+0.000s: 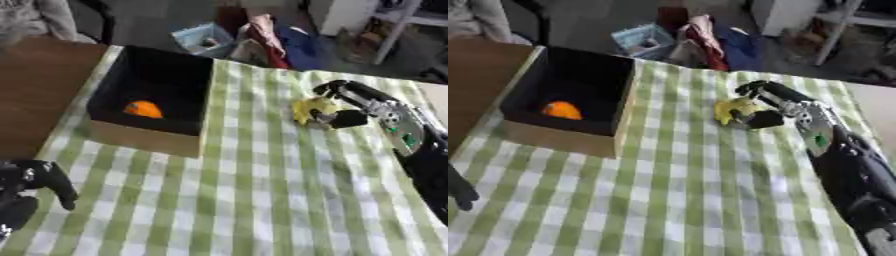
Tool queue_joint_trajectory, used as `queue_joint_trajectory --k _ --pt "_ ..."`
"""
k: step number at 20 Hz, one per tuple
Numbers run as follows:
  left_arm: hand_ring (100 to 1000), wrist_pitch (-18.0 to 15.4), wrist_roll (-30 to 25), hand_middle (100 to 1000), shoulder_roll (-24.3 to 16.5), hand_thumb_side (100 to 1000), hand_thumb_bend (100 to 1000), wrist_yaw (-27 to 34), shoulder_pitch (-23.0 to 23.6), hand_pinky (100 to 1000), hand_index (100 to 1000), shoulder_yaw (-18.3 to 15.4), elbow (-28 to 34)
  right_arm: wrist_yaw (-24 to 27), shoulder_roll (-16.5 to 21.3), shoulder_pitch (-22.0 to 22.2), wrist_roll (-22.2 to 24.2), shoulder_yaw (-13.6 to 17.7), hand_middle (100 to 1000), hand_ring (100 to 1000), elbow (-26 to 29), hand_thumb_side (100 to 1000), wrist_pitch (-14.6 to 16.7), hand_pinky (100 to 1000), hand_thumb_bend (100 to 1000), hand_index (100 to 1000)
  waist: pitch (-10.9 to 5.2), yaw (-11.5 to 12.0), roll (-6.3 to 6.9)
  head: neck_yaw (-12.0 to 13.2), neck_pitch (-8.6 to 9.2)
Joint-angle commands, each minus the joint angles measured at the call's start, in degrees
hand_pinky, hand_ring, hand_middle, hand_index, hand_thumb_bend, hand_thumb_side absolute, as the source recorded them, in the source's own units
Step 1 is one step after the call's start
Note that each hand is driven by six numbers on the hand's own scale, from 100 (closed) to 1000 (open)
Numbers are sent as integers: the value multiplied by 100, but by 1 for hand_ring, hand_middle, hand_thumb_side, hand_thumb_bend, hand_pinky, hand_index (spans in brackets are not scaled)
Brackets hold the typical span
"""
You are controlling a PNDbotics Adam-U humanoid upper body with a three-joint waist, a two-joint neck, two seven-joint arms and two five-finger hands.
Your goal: Pick up objects on the table and place them in the box.
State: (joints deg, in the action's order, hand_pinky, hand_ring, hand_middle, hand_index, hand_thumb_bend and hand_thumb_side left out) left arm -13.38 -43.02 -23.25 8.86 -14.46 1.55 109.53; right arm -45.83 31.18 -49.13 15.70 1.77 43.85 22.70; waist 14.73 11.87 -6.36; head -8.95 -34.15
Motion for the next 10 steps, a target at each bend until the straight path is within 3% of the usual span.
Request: queue_joint_trajectory --k 1,6,8,10 --pt "547 -30 4 557 -104 748 100 -42 -34 640 700 -44 96 -126 246 -77 -48 72 820 808 -28 634 -61 815 277 909 -67 1 47 10 28" --pt "547 -38 0 558 -90 752 100 -81 -36 640 700 -45 90 -324 249 -73 -182 101 814 807 -94 589 -205 812 286 900 -33 1 42 16 26" --pt "547 -40 -1 558 -84 754 100 -92 -37 640 700 -45 86 -439 252 -69 -305 112 820 810 -113 516 -318 810 262 900 -25 3 41 15 22" --pt "547 -42 2 558 -81 755 100 -105 -37 640 700 -48 83 -606 254 -66 -444 121 818 810 -140 528 -469 808 302 898 -19 3 42 22 21"
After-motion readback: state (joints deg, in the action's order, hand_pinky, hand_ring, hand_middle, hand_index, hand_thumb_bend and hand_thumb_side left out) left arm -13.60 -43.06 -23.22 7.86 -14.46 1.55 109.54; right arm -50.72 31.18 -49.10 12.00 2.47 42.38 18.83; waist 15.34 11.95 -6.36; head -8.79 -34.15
